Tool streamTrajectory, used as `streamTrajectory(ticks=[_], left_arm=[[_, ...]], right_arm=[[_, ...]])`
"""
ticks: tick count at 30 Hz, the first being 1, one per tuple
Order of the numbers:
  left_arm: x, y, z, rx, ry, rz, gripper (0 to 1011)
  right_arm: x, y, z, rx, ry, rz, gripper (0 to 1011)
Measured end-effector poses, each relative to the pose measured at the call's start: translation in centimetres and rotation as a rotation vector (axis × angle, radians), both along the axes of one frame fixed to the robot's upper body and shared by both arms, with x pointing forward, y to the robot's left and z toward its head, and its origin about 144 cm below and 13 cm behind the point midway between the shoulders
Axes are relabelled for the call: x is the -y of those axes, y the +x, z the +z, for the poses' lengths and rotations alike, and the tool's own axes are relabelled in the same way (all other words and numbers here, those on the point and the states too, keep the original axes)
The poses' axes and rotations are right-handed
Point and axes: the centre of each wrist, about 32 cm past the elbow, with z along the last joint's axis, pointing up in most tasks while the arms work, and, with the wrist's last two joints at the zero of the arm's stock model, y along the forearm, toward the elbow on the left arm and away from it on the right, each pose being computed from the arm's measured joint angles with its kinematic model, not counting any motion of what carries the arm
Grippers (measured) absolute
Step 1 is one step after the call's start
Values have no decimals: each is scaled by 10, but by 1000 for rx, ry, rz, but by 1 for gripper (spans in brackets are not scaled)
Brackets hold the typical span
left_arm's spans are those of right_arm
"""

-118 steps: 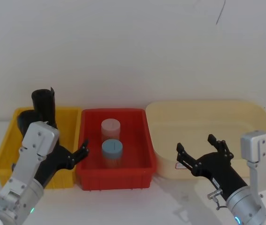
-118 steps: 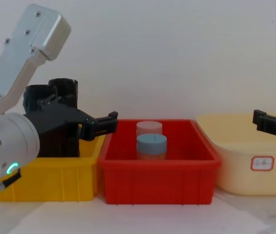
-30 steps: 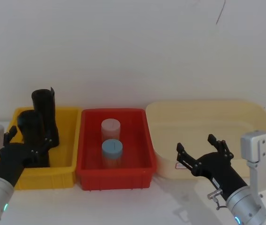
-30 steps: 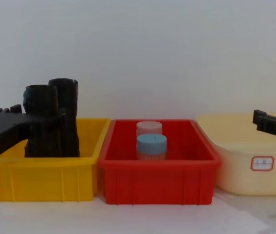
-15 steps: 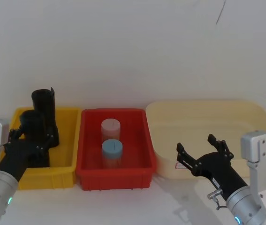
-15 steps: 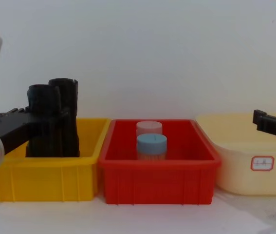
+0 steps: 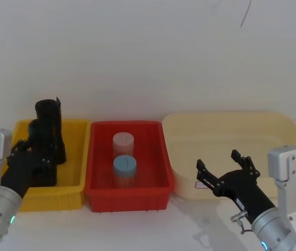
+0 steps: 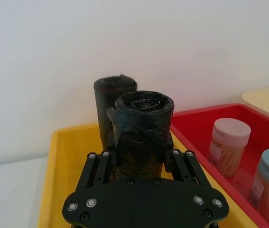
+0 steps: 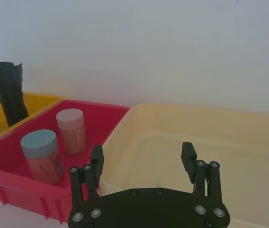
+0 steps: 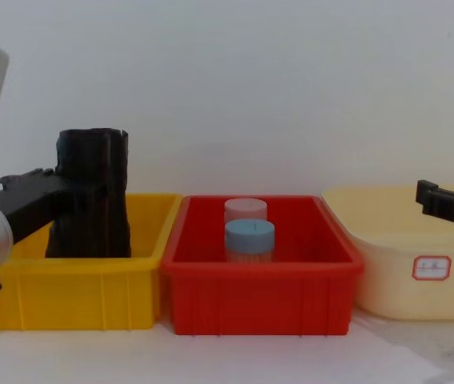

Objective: Pick up the garbage bag with the one hand and transfer it to the other hand.

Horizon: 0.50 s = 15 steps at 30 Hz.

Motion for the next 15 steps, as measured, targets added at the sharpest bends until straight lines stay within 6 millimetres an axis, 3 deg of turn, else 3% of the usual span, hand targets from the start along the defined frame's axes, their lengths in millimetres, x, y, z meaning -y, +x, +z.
streamTrajectory(ticks=[15], left_arm=[[6, 10, 39, 110, 59, -77, 450]], right_arm=[[0, 0, 0, 0, 0, 0, 1001]])
